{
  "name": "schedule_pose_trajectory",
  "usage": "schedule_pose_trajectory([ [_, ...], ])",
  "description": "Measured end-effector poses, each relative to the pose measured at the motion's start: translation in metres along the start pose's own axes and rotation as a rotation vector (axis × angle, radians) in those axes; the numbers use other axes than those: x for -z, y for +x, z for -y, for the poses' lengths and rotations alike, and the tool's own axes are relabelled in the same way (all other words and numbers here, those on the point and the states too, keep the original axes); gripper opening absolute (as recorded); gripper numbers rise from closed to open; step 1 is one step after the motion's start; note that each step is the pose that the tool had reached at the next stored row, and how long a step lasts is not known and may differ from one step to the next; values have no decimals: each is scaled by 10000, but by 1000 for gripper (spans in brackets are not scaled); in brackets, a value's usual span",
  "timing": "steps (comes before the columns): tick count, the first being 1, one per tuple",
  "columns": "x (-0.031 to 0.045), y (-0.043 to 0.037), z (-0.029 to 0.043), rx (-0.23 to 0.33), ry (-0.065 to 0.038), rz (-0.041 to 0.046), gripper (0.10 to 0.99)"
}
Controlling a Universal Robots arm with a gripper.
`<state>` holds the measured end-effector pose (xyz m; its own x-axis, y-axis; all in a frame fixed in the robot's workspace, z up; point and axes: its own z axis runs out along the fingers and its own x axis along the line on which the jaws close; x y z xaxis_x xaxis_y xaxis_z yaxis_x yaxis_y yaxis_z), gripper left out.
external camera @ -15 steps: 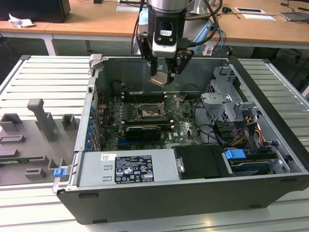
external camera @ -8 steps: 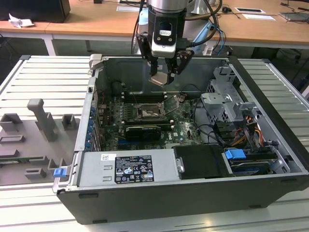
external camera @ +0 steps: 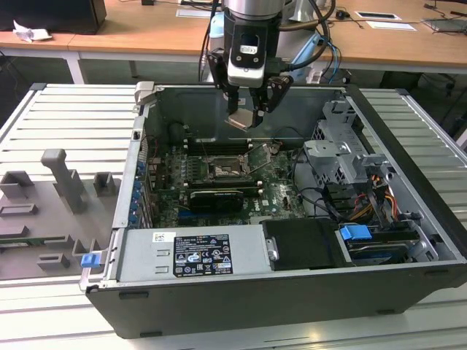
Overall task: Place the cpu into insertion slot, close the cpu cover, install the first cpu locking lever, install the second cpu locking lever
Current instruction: 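Place the cpu into insertion slot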
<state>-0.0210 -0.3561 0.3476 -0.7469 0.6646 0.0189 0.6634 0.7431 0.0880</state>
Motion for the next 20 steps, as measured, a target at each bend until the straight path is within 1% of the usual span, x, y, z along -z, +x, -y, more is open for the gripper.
schedule_pose_trajectory([
  [3,0,0,0,-210,-4,19,529],
  [9,-1,0,0,-458,-9,41,529],
  [20,-3,0,0,-1143,-22,101,529],
])
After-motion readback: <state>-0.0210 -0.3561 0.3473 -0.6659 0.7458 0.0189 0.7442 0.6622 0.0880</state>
